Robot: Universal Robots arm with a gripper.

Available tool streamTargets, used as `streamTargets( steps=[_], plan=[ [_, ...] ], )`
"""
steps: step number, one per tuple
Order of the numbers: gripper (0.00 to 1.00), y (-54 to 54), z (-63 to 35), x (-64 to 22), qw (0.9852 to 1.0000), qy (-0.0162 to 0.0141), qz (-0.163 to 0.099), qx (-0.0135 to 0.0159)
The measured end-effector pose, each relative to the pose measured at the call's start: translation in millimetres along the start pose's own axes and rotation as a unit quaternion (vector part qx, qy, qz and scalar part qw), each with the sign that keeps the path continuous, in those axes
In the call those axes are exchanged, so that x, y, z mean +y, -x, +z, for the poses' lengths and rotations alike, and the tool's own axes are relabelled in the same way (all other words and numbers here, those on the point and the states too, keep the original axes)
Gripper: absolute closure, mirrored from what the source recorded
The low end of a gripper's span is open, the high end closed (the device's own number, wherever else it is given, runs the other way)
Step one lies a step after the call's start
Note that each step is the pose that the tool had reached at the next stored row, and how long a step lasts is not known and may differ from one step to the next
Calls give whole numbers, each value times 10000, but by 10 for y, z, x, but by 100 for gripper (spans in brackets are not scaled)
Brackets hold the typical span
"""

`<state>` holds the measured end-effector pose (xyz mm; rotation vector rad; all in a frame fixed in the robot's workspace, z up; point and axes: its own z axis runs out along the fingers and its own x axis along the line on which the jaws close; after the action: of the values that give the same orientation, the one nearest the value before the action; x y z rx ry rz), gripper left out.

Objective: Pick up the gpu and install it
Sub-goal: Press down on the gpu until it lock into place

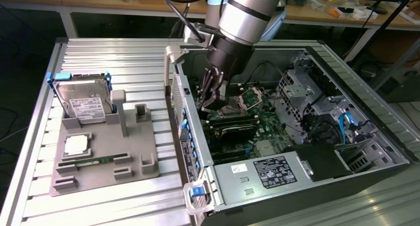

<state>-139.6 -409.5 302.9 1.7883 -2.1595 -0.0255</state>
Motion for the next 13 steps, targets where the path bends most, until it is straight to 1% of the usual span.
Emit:
streamTargets(
  steps=[1,2,3,5,6,7,11,12,13],
  plan=[
    [89,-1,-1,3,10000,-12,2,-3],
    [89,-2,1,7,10000,-48,10,-11],
    [89,-4,5,17,9999,-101,20,-23],
    [89,-10,12,45,9998,-195,40,-43],
    [89,-13,17,64,9997,-228,47,-50],
    [89,-17,24,87,9997,-253,52,-56],
    [89,-34,45,158,9994,-318,66,-70],
    [89,-41,49,160,9994,-339,68,-83],
    [89,-51,53,160,9993,-363,65,-106]
  ],
)
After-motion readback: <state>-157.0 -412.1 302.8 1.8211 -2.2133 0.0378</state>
